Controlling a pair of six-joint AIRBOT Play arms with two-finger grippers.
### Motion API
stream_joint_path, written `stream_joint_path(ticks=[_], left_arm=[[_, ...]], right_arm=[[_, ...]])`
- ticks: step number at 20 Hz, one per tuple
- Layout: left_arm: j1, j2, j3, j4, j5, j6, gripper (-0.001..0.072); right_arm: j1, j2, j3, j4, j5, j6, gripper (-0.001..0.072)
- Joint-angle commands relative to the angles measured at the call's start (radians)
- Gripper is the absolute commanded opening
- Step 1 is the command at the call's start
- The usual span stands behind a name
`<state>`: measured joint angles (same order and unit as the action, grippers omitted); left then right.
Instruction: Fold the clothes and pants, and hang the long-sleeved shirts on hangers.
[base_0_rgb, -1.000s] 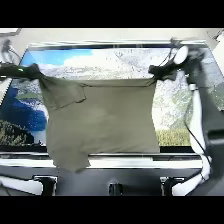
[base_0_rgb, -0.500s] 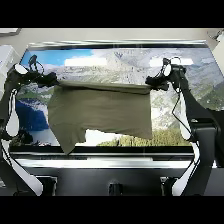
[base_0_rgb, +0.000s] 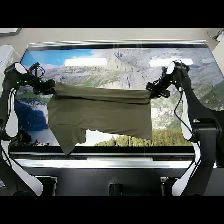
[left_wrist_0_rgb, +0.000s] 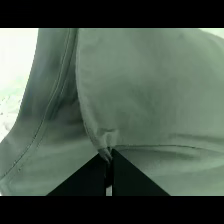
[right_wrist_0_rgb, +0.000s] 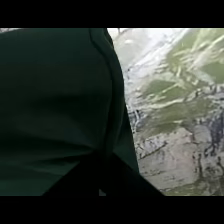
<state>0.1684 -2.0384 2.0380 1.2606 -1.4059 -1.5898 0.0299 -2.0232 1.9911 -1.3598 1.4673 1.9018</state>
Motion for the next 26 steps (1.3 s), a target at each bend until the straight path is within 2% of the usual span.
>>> stream_joint_path(ticks=[1,9,10,11,12,13,14,16,18,19,20,21,22,26], left_arm=[[0.0,0.001,0.001,0.032,-0.034,-0.008,0.0011],[-0.003,-0.021,-0.003,0.042,-0.034,-0.008,0.0022],[-0.003,-0.022,-0.003,0.042,-0.034,-0.008,0.0116],[-0.003,-0.022,-0.003,0.042,-0.033,-0.008,0.0282],[-0.003,-0.021,-0.002,0.042,-0.033,-0.008,0.0454],[-0.002,-0.018,-0.002,0.042,-0.033,-0.008,0.0541],[0.002,-0.009,-0.001,0.042,-0.033,-0.019,0.0541],[0.021,0.032,-0.001,0.042,-0.035,-0.047,0.0541],[0.053,0.104,-0.001,0.042,-0.063,-0.05,0.054],[0.076,0.149,-0.002,0.043,-0.094,-0.05,0.054],[0.102,0.194,-0.008,0.043,-0.13,-0.054,0.054],[0.132,0.248,-0.028,0.043,-0.156,-0.072,0.0538],[0.163,0.308,-0.062,0.046,-0.166,-0.072,0.0533],[0.296,0.556,-0.346,0.064,-0.18,-0.067,0.0533]], right_arm=[[0.0,-0.004,0.001,0.017,0.079,0.053,0.0026],[0.0,-0.086,0.001,0.022,0.097,0.085,0.0028],[-0.001,-0.097,0.001,0.021,0.101,0.085,0.0079],[-0.001,-0.102,0.001,0.018,0.103,0.085,0.0189],[-0.001,-0.102,0.001,0.009,0.101,0.084,0.0363],[-0.001,-0.099,0.001,0.009,0.102,0.084,0.0451],[-0.003,-0.087,0.001,0.009,0.104,0.078,0.0488],[-0.003,-0.036,0.001,0.004,0.101,0.016,0.0488],[-0.003,0.045,0.001,-0.014,0.1,-0.092,0.0509],[-0.003,0.095,0.001,-0.02,0.1,-0.169,0.0585],[-0.003,0.142,0.001,-0.027,0.097,-0.236,0.0609],[-0.003,0.19,0.001,-0.027,0.09,-0.308,0.0612],[-0.01,0.233,0.001,-0.01,0.071,-0.324,0.0612],[-0.096,0.362,0.001,0.23,0.1,-0.467,0.061]])
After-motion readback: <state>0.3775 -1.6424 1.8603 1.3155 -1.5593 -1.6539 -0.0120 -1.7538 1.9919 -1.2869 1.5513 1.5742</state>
